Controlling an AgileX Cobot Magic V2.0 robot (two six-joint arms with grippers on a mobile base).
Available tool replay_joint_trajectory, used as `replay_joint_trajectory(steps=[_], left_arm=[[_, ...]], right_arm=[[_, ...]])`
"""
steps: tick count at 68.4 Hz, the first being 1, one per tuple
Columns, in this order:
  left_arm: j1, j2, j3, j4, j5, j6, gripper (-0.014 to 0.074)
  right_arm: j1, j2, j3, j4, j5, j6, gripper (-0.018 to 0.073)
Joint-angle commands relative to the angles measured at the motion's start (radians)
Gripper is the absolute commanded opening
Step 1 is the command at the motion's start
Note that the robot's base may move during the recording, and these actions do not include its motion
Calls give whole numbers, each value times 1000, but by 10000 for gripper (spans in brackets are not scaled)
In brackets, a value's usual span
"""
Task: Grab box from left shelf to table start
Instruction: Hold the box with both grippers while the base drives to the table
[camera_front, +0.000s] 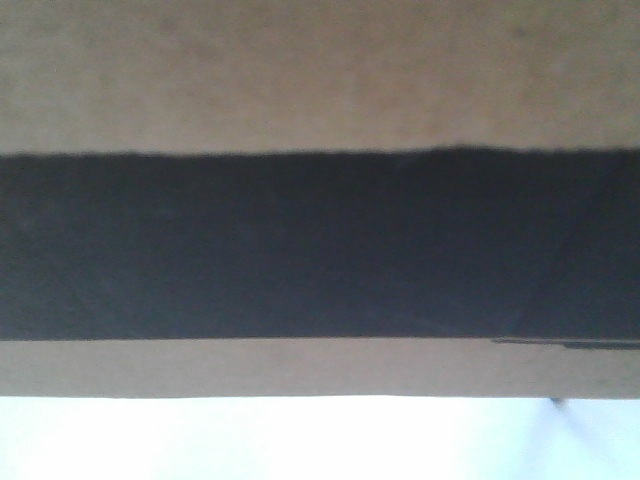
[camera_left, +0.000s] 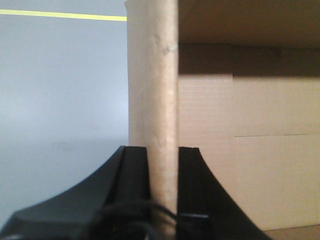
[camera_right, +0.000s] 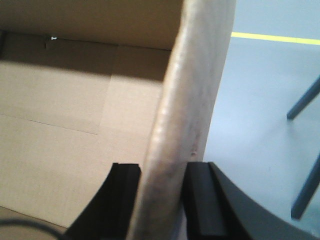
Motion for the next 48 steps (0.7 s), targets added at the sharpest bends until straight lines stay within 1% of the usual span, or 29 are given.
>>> replay_joint_trajectory(steps=[1, 48], left_arm=[[-6, 0, -36, -101, -164, -1, -92], [-6, 0, -36, -121, -164, -1, -92]], right_arm=[[-1, 10, -28, 27, -110, -25, 63], [-1, 10, -28, 27, -110, -25, 63]])
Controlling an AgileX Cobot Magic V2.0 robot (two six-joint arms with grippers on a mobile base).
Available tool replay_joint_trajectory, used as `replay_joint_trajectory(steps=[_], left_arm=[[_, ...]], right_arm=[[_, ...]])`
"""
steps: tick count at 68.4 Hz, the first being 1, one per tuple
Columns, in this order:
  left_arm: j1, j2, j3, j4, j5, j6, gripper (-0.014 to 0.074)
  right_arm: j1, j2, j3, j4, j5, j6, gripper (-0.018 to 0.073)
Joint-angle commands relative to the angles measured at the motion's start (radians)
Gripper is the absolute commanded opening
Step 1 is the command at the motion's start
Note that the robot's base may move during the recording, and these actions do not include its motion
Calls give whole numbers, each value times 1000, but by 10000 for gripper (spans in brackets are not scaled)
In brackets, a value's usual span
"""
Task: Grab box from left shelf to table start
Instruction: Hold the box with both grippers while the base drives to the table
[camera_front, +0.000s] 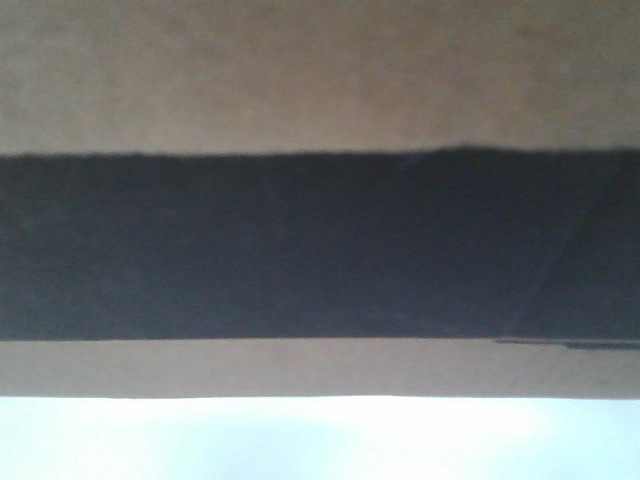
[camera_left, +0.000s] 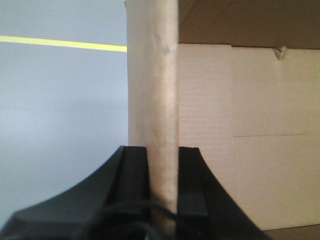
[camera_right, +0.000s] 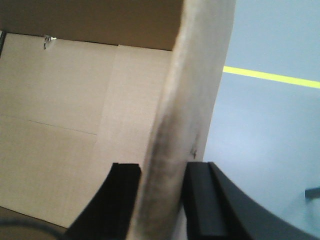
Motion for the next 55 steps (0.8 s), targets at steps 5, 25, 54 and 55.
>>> replay_joint_trajectory(steps=[5, 25, 54, 55], left_arm=[[-7, 0, -36, -117, -164, -1, -92], [-7, 0, -36, -117, -164, -1, -92], [-7, 0, -36, -117, -164, -1, -92], [-7, 0, -36, -117, -164, -1, -92]], right_arm=[[-1, 10, -28, 27, -110, -25, 63], [-1, 10, -28, 27, -108, -25, 63], [-1, 10, -28, 27, -107, -25, 63], [-1, 10, -28, 27, -107, -25, 63]])
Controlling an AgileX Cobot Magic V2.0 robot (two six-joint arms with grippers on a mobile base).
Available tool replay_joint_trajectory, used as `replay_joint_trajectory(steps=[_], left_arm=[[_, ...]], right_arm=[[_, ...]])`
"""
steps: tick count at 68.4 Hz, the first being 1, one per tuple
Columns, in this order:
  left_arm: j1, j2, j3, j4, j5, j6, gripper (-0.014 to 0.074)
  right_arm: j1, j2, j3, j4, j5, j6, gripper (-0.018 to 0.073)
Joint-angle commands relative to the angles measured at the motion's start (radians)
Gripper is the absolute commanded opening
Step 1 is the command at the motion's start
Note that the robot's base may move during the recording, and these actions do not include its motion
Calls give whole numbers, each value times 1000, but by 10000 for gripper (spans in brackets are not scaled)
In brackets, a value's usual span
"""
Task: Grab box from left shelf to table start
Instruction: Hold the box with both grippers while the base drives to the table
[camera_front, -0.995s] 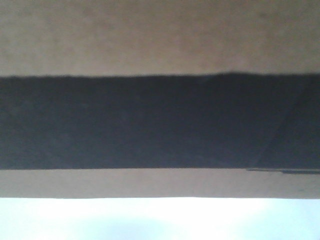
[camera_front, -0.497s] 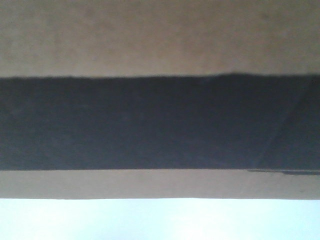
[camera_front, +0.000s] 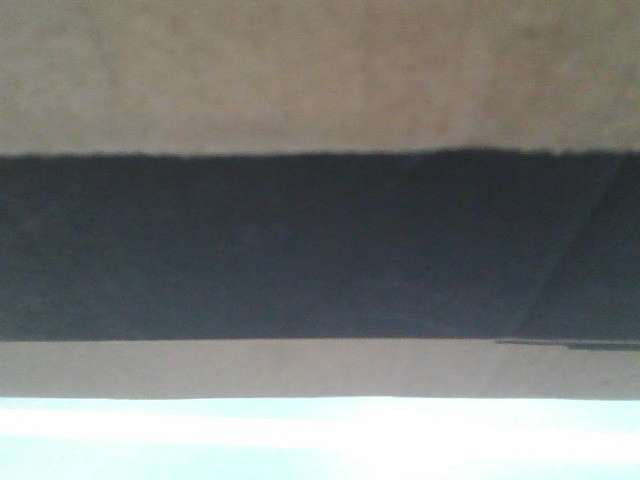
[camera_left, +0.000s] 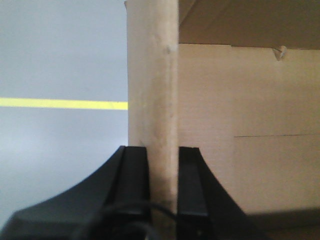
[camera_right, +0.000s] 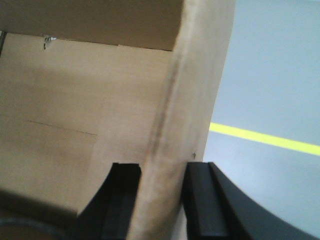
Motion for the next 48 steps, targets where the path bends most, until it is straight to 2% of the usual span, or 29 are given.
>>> replay_joint_trajectory(steps=[1, 48], left_arm=[[-8, 0, -36, -114, -164, -1, -92], [-8, 0, -36, -114, -164, -1, -92]], right_arm=[[-1, 10, -28, 28, -108, -25, 63], [-1, 10, -28, 28, -107, -25, 63]])
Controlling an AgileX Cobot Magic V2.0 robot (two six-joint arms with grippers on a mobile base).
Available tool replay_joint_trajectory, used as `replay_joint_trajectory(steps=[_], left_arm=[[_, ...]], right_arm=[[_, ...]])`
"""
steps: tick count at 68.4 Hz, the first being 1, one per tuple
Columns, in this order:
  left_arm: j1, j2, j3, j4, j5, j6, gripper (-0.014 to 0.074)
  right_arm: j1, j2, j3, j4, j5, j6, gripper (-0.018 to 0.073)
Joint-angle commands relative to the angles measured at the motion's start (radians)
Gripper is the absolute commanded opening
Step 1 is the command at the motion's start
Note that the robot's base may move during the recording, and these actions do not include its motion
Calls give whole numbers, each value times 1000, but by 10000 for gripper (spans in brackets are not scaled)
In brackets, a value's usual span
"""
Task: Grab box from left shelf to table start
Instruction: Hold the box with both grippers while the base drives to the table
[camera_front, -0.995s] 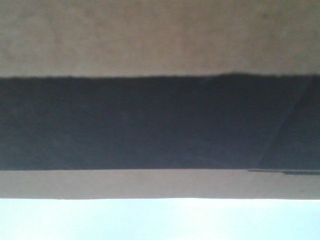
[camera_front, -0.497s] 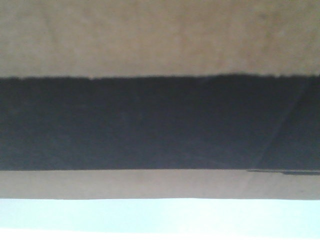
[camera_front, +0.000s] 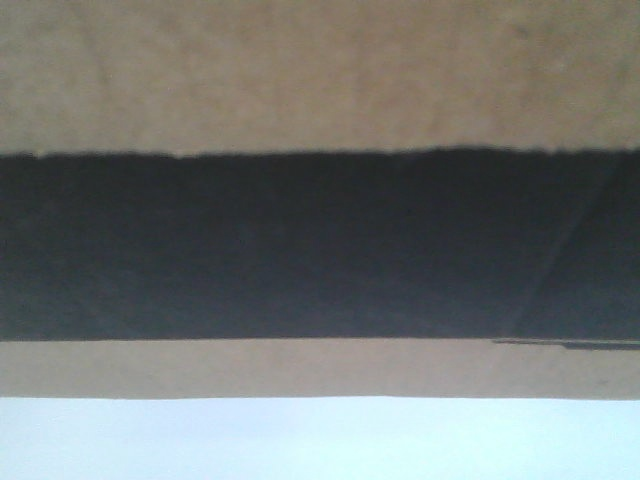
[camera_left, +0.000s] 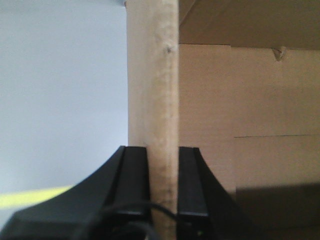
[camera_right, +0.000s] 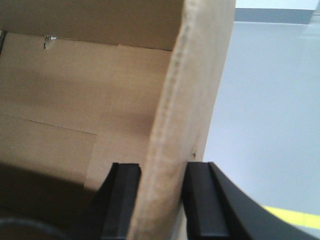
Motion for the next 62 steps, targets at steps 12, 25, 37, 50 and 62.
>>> replay_joint_trajectory(steps=[12, 25, 37, 50, 62], left_arm=[[-8, 0, -36, -114, -164, -2, -92], [-8, 2, -36, -114, -164, -2, -92], [-8, 4, -36, -114, -164, -2, -92], [-8, 15, -36, -114, -164, -2, -92], [-8, 13, -36, -114, -161, -2, -92]], right_arm=[[-1, 10, -28, 28, -107, -25, 63], [-1, 13, -28, 28, -107, -25, 63], [-1, 13, -28, 28, -107, -25, 63], [-1, 17, -28, 28, -108, -25, 63], [-1, 13, -28, 28, -93, -25, 63]])
